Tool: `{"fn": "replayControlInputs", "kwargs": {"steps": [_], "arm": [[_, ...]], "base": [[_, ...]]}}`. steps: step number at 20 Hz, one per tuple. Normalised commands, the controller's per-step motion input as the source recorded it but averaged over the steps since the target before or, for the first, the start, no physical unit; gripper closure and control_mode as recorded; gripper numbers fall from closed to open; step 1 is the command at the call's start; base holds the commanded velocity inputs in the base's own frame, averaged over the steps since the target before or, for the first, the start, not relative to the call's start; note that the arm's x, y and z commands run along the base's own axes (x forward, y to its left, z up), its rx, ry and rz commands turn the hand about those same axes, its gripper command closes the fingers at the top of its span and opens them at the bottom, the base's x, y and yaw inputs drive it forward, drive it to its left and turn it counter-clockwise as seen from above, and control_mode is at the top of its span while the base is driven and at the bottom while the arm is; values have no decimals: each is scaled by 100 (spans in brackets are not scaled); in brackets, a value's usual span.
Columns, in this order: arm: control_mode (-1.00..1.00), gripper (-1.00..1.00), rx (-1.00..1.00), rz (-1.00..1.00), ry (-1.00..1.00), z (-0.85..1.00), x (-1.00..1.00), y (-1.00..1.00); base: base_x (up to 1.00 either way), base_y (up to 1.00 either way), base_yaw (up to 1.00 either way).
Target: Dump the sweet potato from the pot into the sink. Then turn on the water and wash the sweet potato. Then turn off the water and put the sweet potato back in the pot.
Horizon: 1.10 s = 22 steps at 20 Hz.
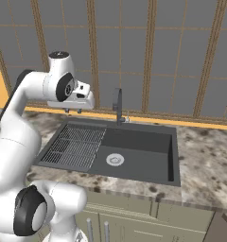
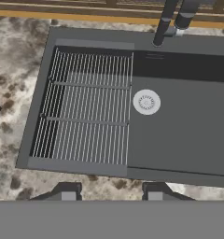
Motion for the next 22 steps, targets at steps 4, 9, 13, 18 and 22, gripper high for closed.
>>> {"fn": "replayControlInputs", "kwargs": {"steps": [4, 9, 13, 18, 22], "arm": [[-100, -100, -1, 0, -4, 0, -7, 10], [-100, -100, 0, 0, -3, -24, -8, 48], [-100, -100, 0, 0, 0, -28, 0, 44], [-100, -100, 3, 0, 5, -20, 0, 49], [-100, -100, 5, 0, 13, -22, 1, 48]], "base": [[0, 0, 0], [0, 0, 0], [0, 0, 0], [0, 0, 0], [0, 0, 0]]}}
